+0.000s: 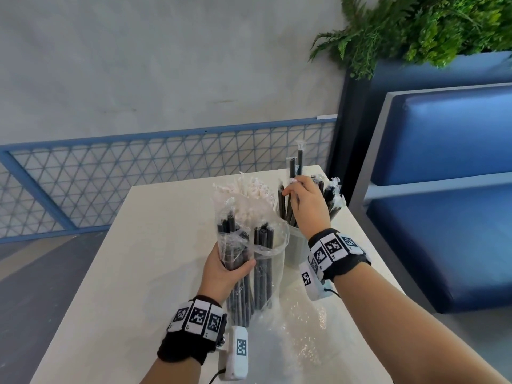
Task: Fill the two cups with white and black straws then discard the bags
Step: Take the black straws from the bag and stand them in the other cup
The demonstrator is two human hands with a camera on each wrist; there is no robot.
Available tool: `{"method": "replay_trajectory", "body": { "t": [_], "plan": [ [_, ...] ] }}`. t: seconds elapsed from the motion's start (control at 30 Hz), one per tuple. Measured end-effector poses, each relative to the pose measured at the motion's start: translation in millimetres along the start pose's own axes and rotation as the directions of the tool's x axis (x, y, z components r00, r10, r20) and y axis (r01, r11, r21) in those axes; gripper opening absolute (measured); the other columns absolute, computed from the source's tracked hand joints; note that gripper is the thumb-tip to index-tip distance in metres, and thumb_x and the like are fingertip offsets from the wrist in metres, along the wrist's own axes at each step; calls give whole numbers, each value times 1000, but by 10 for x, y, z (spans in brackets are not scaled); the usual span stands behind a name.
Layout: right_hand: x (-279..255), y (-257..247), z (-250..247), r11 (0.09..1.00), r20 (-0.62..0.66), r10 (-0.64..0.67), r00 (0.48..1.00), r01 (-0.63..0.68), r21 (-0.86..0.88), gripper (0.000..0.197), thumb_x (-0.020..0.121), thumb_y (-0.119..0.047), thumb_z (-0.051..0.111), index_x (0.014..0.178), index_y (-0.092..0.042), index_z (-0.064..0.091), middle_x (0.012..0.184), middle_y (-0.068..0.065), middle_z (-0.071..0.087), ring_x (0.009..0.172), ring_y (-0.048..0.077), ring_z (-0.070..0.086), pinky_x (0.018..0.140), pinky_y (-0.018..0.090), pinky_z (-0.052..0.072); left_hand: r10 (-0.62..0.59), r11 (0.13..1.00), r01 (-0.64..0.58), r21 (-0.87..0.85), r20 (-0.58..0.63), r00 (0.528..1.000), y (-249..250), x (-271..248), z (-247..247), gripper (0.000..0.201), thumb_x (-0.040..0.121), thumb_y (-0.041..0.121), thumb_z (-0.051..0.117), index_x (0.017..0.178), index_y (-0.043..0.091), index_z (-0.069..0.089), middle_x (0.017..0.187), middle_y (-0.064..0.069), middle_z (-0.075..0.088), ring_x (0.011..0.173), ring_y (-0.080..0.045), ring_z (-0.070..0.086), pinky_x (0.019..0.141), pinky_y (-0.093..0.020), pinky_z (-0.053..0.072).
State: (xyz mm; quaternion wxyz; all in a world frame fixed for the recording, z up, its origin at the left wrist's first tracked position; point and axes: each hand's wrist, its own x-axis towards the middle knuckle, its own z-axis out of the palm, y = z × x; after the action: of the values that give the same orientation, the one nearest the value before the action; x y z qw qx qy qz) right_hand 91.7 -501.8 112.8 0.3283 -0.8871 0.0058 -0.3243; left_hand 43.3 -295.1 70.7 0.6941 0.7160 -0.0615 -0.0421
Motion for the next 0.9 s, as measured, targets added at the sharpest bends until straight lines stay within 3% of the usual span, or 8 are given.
{"method": "replay_trajectory", "body": {
  "t": [0.17, 0.27, 0.33, 0.43, 0.6, 0.73, 0.8, 0.9],
  "plan": [
    [-66, -13, -15, 997, 93, 47, 995, -41, -64, 19, 88, -10, 49, 98, -11, 66, 118, 9, 56, 112, 30, 51, 96, 45, 42, 3, 1000, -3, -4, 3, 1000, -27, -11, 11, 46, 68, 0, 77, 107, 15, 59, 103, 0, 70, 94, -7, 67, 80, -16, 53],
    [-164, -217, -218, 996, -113, -28, 993, 19, -83, 27, 85, -19, 59, 112, -16, 60, 119, 3, 53, 112, 19, 46, 102, 28, 31, 1, 1000, -1, -12, -5, 1000, -39, -14, 6, 47, 68, 0, 78, 109, 14, 59, 103, 0, 70, 94, -8, 67, 81, -18, 53],
    [-340, -441, -335, 989, -195, -83, 977, 104, 101, 17, 87, -16, 60, 104, -12, 61, 105, -1, 53, 92, 10, 49, 88, 13, 36, 2, 1000, -3, -15, -18, 1000, -42, -15, 2, 49, 67, 0, 79, 110, 11, 59, 103, -2, 70, 94, -9, 68, 81, -19, 53],
    [-643, -531, -275, 982, 74, -115, 991, 102, 159, 7, 89, -17, 58, 93, -13, 62, 86, -7, 56, 70, 6, 48, 69, 14, 40, 9, 1000, -9, -5, -22, 1000, -72, -18, 12, 50, 66, 3, 80, 110, 11, 59, 104, -3, 70, 94, -9, 67, 84, -24, 53],
    [-740, -459, -176, 1000, 207, 0, 978, -3, 15, 24, 89, -24, 59, 110, -12, 63, 100, 1, 68, 84, 15, 57, 79, 28, 48, -9, 999, 9, 46, -10, 1000, -153, -22, 26, 61, 64, 17, 84, 118, 16, 56, 111, 0, 67, 104, -11, 64, 92, -30, 50],
    [-667, -512, -196, 1000, 419, -7, 908, -5, 27, 47, 82, -36, 66, 123, -15, 57, 113, 0, 64, 104, 18, 49, 86, 20, 36, 21, 998, -23, 59, 23, 1000, -117, -34, 18, 52, 65, 8, 82, 110, 16, 57, 103, 1, 69, 97, -10, 65, 87, -24, 51],
    [-665, -543, -159, 998, 461, -50, 886, 25, 60, 53, 79, -34, 70, 125, -14, 55, 119, 2, 62, 113, 17, 45, 91, 16, 31, 33, 998, -36, 49, 72, 997, -86, -39, 11, 52, 63, 6, 82, 105, 22, 57, 99, 3, 69, 93, -9, 66, 82, -21, 52],
    [-680, -574, -99, 987, 477, -51, 877, -28, 156, 51, 79, -30, 70, 125, -17, 52, 117, 1, 62, 110, 12, 53, 87, 12, 35, 31, 999, -35, 28, 134, 990, -79, -15, -39, 61, 54, 13, 86, 105, 25, 55, 99, 4, 69, 93, -7, 67, 79, -21, 52]
  ]
}}
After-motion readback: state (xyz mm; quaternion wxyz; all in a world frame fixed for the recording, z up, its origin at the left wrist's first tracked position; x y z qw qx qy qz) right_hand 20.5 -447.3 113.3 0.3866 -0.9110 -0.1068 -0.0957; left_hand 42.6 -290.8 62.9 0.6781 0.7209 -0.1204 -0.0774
